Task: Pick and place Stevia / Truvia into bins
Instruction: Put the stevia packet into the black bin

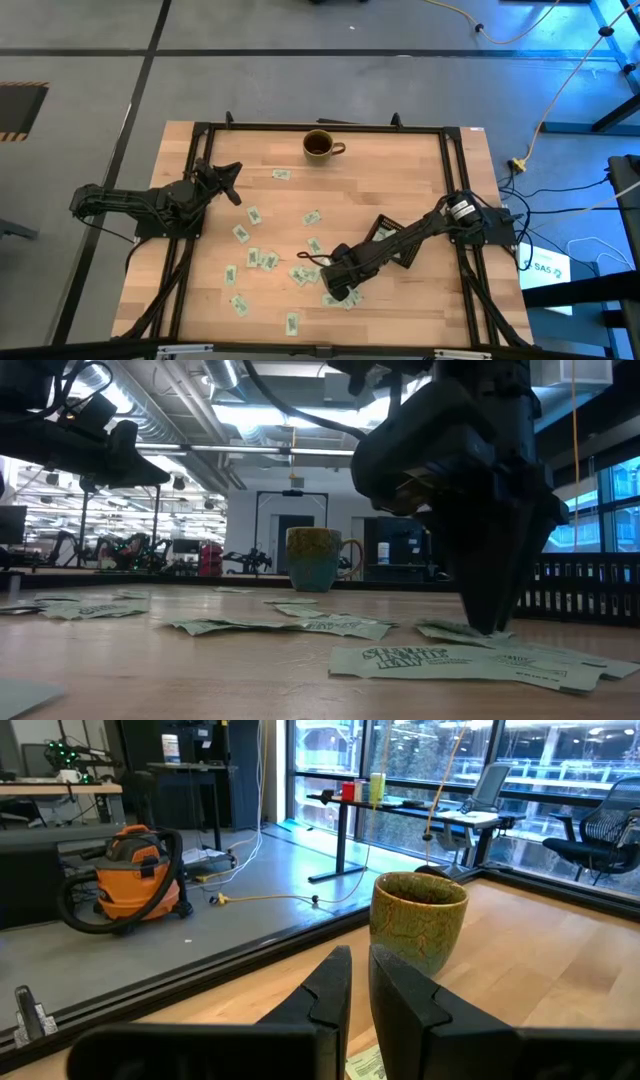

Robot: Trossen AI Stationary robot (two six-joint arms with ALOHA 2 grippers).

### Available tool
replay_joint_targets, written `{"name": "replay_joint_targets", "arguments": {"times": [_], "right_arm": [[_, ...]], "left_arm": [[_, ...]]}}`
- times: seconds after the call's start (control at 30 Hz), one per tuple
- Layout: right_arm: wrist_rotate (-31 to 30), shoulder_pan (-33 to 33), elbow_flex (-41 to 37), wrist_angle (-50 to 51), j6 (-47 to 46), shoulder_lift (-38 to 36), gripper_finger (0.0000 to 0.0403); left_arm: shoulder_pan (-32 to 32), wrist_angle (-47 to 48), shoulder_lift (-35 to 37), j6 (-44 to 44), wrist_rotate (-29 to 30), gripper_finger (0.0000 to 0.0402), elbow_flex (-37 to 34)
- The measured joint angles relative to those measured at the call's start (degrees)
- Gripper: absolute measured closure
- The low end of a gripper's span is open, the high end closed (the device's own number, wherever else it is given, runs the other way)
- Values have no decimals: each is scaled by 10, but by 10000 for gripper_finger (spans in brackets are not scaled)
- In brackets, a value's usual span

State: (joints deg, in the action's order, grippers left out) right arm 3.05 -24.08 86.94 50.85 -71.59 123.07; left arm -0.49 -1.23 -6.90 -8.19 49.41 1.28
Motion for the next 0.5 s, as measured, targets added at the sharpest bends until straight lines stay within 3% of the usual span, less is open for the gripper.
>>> {"name": "replay_joint_targets", "arguments": {"times": [0.27, 0.5], "right_arm": [[1, 0, 0, 0, 3, 0, 389], [-3, -1, 28, 32, 16, -5, 398]], "left_arm": [[0, 0, 0, 0, 0, 368, 0], [0, 0, 0, 0, 0, 368, 0]]}}
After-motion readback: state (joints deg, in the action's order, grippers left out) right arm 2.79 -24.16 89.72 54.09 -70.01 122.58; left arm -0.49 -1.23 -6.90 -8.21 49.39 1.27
